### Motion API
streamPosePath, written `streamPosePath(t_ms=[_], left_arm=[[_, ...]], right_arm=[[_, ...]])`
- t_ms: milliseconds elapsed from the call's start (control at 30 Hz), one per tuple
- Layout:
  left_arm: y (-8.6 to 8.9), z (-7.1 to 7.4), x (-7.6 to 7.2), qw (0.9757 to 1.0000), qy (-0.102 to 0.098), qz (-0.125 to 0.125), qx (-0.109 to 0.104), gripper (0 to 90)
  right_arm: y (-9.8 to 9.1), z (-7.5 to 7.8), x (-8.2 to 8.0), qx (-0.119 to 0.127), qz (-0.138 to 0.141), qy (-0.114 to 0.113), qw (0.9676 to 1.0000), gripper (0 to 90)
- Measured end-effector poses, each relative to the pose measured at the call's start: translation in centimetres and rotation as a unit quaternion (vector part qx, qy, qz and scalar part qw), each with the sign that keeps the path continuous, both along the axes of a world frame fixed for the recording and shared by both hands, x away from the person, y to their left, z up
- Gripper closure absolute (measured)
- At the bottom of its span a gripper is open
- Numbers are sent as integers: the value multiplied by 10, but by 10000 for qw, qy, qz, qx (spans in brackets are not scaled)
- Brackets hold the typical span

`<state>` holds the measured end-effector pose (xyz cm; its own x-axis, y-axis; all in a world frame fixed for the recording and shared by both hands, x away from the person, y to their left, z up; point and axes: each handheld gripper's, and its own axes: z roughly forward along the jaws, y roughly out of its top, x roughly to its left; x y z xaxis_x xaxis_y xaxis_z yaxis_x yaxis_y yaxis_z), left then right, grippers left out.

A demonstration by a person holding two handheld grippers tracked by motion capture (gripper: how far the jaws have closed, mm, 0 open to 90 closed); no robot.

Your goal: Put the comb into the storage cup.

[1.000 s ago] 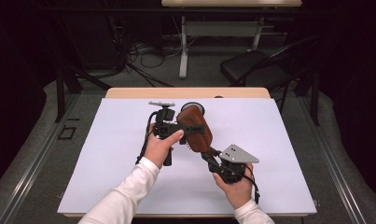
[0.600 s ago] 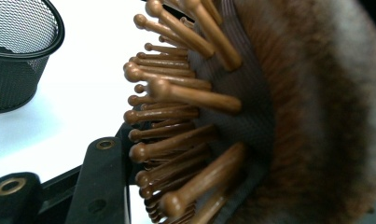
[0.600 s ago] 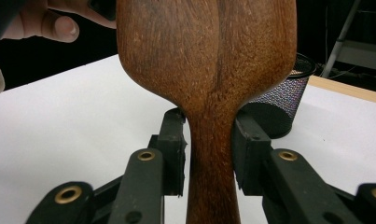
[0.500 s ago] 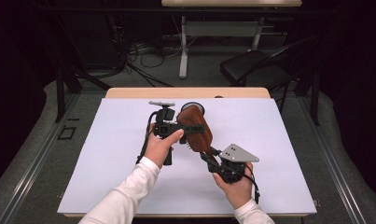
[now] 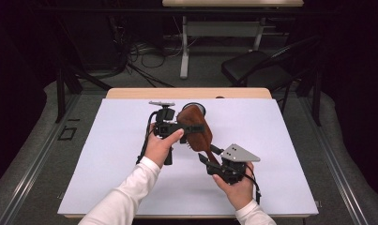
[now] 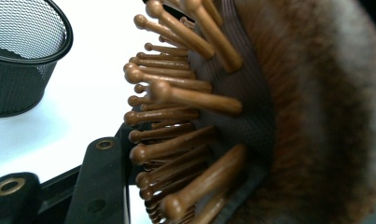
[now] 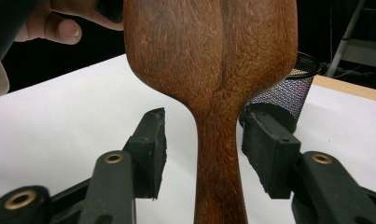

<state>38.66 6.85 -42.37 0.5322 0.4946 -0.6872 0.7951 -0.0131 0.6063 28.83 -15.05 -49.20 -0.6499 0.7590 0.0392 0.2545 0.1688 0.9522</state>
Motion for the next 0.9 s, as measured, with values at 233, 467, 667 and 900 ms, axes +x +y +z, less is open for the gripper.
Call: streamPosePath(t_ms=[233,467,667,900], left_arm=[[1,-1,2,10000,-43,56,-5,483],[4,-1,5,9999,-102,106,-48,482],[7,-1,7,9996,-193,217,-28,482],[9,-1,9,9994,-239,269,-15,482]], right_arm=[[0,0,1,-70,-30,-50,10000,430],[-3,1,1,-70,-129,-119,9998,428],[-6,1,5,-9,-142,-28,9999,405],[-7,1,6,57,-153,78,9998,395]])
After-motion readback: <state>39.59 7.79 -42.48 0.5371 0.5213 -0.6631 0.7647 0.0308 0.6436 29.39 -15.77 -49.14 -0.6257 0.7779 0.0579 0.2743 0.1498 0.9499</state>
